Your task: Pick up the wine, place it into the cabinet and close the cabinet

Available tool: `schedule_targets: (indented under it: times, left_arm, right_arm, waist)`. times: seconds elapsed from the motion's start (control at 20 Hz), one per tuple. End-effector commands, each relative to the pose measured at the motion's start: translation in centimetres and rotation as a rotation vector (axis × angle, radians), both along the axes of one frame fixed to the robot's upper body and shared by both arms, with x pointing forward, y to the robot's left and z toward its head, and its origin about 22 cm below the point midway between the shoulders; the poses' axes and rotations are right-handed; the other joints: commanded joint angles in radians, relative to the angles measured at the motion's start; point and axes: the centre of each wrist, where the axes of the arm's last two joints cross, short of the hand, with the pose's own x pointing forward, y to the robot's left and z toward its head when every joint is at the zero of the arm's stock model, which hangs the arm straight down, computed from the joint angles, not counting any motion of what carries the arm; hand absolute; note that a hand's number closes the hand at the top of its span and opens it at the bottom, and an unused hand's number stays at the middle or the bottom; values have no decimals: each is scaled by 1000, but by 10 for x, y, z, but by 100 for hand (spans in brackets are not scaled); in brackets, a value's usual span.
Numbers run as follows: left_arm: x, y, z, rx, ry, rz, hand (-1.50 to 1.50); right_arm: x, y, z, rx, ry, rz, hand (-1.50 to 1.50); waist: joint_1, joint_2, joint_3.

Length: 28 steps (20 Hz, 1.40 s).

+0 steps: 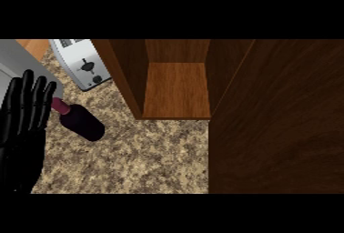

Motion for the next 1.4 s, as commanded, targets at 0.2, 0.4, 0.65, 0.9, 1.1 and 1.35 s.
schedule_targets:
  times: [0.2,0.4,0.65,0.9,1.1,1.35]
  left_arm:
    - [8,84,-19,-47,20,-75,-150]
    - [14,84,-16,-225,172,-158,-150]
    - [4,85,4,-258,203,-165,-150]
    - [-6,88,18,-252,199,-144,-150]
    - [0,96,52,-277,189,-146,-150]
    - [-21,95,62,-265,238,-146,-150]
  right_arm:
    - [-34,6,1,-3,20,74,-150]
    - [-42,10,1,-25,130,318,-150]
    - [-77,8,53,-44,129,338,-150]
    - [-90,23,78,-24,126,337,-150]
    - [-77,21,88,-24,121,327,-150]
    - [-92,27,113,-19,126,329,-150]
  waist:
    - [-1,11,25]
    - [0,9,27]
    - [2,8,27]
    - [5,10,26]
    - [2,11,27]
    - [3,7,26]
